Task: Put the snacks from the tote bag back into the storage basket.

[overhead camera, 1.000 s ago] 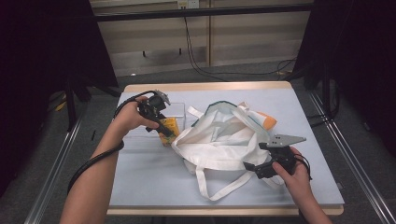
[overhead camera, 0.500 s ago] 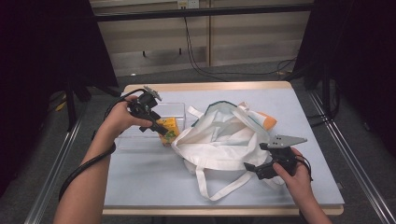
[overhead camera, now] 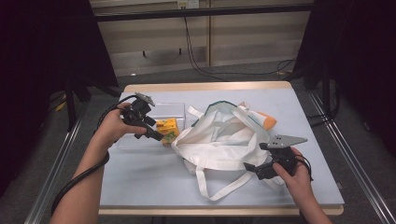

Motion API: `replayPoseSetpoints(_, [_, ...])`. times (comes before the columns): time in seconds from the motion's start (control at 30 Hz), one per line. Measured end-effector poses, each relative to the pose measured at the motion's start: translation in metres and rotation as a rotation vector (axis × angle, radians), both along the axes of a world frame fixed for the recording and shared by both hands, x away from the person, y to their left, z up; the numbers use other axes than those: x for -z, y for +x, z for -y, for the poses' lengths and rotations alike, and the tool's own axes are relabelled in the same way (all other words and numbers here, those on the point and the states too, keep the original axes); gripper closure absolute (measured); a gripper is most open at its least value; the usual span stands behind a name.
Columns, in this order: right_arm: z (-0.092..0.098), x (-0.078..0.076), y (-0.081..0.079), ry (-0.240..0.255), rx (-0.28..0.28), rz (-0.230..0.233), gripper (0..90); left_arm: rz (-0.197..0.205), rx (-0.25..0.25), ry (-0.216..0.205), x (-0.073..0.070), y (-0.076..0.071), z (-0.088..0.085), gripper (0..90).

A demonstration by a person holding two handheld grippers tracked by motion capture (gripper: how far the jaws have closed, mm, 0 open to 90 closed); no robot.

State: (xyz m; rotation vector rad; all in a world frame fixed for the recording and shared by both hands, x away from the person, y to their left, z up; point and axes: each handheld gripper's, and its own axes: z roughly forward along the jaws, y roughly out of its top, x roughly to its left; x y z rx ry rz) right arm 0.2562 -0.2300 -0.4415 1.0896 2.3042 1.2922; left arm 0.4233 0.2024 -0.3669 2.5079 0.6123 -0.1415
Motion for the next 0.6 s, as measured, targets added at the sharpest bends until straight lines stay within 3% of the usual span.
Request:
replayPoseSetpoints(0.1, [0.001, 0.000, 0.000, 0.000, 0.000, 0.001, 2.4, 0.010, 0.024, 0.019, -0.001, -0.001, -0.005, 14.5])
replayPoseSetpoints(0.17, [0.001, 0.000, 0.000, -0.003, 0.003, 0.000, 2.5, 0.017, -0.023, -0.017, 0.000, -0.006, -0.007, 13.9])
replayPoseSetpoints(0.47, [0.004, -0.003, -0.002, -0.007, 0.002, 0.006, 2.4, 0.047, -0.031, -0.017, 0.002, -0.017, -0.017, 11.5])
replayPoseSetpoints(0.53, [0.005, -0.004, -0.002, -0.008, 0.003, 0.006, 2.4, 0.043, -0.072, -0.044, 0.005, -0.022, -0.016, 11.2])
replayPoseSetpoints(0.6, [0.006, -0.004, -0.003, -0.009, 0.004, 0.006, 2.4, 0.049, -0.072, -0.038, 0.007, -0.025, -0.017, 10.8])
